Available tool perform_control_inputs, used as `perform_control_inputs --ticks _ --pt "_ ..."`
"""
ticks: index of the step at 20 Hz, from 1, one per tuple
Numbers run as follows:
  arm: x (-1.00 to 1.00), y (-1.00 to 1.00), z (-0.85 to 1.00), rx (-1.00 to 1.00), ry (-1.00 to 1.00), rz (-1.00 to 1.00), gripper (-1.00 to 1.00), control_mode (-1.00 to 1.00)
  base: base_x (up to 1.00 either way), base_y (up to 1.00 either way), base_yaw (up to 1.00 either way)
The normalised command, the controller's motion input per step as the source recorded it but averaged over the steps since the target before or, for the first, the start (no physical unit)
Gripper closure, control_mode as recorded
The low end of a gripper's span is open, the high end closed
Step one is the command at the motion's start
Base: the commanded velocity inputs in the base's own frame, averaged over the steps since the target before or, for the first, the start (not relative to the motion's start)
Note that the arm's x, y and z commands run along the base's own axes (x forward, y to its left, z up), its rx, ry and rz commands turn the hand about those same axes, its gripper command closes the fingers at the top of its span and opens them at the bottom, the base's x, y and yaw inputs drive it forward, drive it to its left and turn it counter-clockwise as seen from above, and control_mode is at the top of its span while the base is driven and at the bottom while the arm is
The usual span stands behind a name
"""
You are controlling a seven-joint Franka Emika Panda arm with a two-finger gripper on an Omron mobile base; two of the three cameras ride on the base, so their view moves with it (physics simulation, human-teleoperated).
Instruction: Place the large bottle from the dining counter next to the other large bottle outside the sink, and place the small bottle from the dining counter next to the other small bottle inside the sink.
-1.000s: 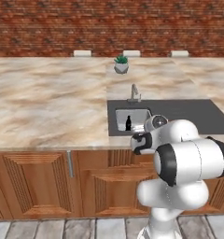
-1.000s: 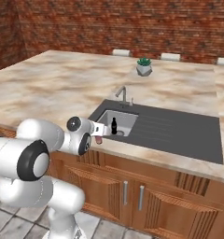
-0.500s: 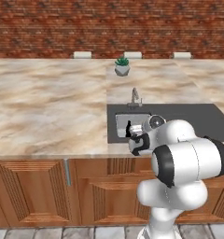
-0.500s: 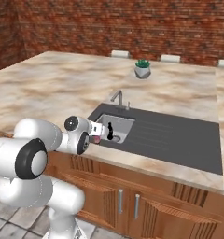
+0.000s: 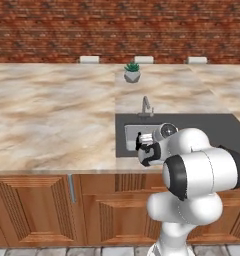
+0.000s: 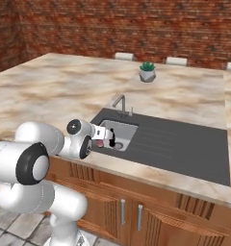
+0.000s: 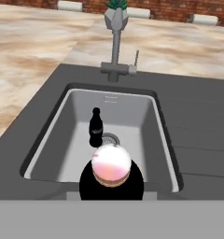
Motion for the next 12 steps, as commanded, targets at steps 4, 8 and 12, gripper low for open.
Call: perform_control_inputs --ticks 4,8,12 --pt "0.00 0.00 0.00 0.00 0.00 0.00 1.00 1.00 0.31 -0.29 0.03" --pt "0.00 0.00 0.00 0.00 0.00 0.00 1.00 1.00 0.49 -0.35 0.03" --pt "0.00 0.00 0.00 0.00 0.00 0.00 1.00 1.00 0.37 -0.27 0.02"
